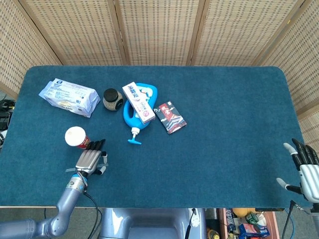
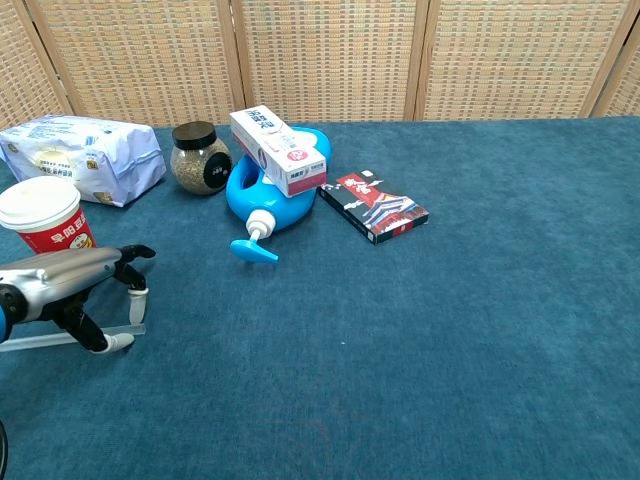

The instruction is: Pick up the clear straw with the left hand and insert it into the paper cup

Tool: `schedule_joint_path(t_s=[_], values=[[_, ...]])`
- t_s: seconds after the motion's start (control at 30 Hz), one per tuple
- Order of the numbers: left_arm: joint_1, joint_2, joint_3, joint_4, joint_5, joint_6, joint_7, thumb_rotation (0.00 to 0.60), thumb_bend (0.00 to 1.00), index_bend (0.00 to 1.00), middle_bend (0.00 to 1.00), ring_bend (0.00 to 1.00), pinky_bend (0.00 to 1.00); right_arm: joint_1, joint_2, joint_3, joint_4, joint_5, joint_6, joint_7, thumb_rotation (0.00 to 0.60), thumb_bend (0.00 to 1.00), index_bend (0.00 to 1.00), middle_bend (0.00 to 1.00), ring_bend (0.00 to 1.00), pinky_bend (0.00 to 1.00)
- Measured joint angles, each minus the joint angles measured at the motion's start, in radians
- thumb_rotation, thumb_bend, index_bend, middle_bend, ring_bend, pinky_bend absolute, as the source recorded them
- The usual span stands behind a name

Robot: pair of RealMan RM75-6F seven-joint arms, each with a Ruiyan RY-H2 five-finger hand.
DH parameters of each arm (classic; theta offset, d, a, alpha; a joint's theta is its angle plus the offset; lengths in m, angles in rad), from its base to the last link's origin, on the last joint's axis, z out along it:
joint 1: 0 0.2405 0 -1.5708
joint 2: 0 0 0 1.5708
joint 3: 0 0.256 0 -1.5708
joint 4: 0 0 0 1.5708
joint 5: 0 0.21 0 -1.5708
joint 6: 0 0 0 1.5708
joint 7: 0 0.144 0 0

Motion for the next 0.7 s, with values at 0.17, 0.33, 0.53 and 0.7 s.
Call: schedule_joint_path(t_s=[0.17, 0.33, 0.53, 0.7], values=[[-0.008, 0.000, -0.001, -0.009, -0.015, 0.003, 0.013, 0.600, 0.41, 0.57, 0.00, 0.00, 0.00, 0.000, 0.001, 0.000, 0.001, 0.000, -0.002, 0.005, 0.600, 0.00, 0.00, 0.00, 0.00, 0.00], [-0.011, 0.004, 0.000, -0.025, -0.004, 0.004, 0.005, 0.600, 0.41, 0.58, 0.00, 0.00, 0.00, 0.000, 0.002, 0.000, 0.001, 0.001, -0.001, 0.008, 0.600, 0.00, 0.00, 0.00, 0.00, 0.00], [-0.009, 0.021, -0.003, -0.062, 0.059, 0.004, -0.055, 0.600, 0.41, 0.58, 0.00, 0.00, 0.00, 0.000, 0.003, 0.000, 0.002, -0.001, 0.001, 0.011, 0.600, 0.00, 0.00, 0.00, 0.00, 0.00], [0.005, 0.048, -0.012, -0.111, 0.163, 0.015, -0.171, 0.600, 0.41, 0.58, 0.00, 0.00, 0.00, -0.002, 0.005, -0.001, 0.000, -0.003, 0.003, 0.011, 0.600, 0.00, 0.00, 0.00, 0.00, 0.00]])
